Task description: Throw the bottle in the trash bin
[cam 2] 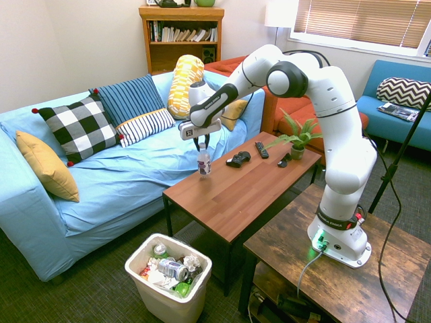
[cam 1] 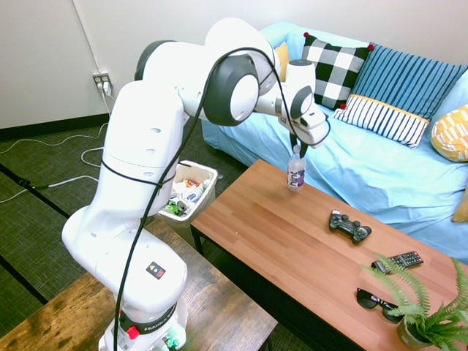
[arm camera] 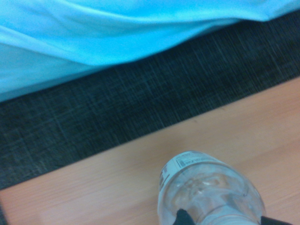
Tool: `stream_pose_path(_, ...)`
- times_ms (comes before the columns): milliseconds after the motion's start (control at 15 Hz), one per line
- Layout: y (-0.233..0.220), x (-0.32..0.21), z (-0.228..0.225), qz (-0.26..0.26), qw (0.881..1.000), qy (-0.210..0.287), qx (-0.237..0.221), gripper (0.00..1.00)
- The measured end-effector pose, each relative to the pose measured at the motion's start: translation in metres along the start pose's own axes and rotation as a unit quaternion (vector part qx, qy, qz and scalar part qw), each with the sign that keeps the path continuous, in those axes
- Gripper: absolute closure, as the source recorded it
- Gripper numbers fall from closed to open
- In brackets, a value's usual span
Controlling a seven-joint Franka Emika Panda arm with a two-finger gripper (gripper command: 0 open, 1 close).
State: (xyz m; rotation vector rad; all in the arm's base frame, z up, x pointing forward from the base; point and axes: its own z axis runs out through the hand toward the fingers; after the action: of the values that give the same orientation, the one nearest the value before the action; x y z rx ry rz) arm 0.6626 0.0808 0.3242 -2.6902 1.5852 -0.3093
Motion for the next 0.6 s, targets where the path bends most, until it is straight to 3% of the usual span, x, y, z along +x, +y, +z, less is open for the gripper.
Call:
stream_pose_path(200,-0.018,-0.112,-0.096,-0.075,0.996,0.014,0.042,1.00)
stream_pose_path(333,-0.019,-0.214,-0.130,-0.130,0.990,0.015,0.048,1.00)
stream_pose_path(467,-0.014,-0.310,-0.132,-0.184,0.982,0.015,0.041,1.00)
stream_pose_path(600,-0.008,-0.383,-0.105,-0.228,0.973,0.014,0.022,1.00)
